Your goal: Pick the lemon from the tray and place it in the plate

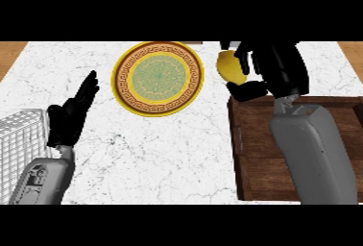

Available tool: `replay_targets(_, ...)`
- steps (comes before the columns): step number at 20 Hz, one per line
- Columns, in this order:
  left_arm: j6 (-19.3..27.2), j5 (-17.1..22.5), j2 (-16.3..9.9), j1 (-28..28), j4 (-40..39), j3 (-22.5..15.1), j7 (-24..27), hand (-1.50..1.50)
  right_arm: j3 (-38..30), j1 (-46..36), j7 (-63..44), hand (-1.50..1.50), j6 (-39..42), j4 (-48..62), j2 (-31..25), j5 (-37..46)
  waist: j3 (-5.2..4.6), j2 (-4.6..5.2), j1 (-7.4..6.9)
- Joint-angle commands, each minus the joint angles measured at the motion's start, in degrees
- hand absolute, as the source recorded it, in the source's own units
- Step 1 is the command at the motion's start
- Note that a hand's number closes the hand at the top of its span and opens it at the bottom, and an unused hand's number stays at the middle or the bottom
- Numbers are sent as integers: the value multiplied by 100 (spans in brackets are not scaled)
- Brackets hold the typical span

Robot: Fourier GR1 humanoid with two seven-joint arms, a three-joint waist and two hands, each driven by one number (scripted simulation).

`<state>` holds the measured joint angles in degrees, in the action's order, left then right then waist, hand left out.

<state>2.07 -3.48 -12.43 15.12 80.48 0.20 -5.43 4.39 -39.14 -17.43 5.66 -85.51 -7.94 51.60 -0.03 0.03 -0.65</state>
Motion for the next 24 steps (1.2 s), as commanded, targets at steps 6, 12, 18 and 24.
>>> replay_targets(6,-13,-48,126,-201,193,-56,-7,0,105,-1526,-91,150,-744,2279,780,-444,1,30,-118)
replay_targets(12,9,-179,263,48,-82,-155,153,0,525,-2621,21,150,-1556,4002,791,-1186,-2,69,-215)
replay_targets(18,-61,-124,229,392,4,-107,-128,0,1397,-2829,-75,150,-1976,5386,793,-969,-4,99,-327)
replay_targets(24,-101,-249,349,498,-194,-293,-1,0,1500,-2929,-402,-150,-2135,5956,794,-2098,-4,186,-665)
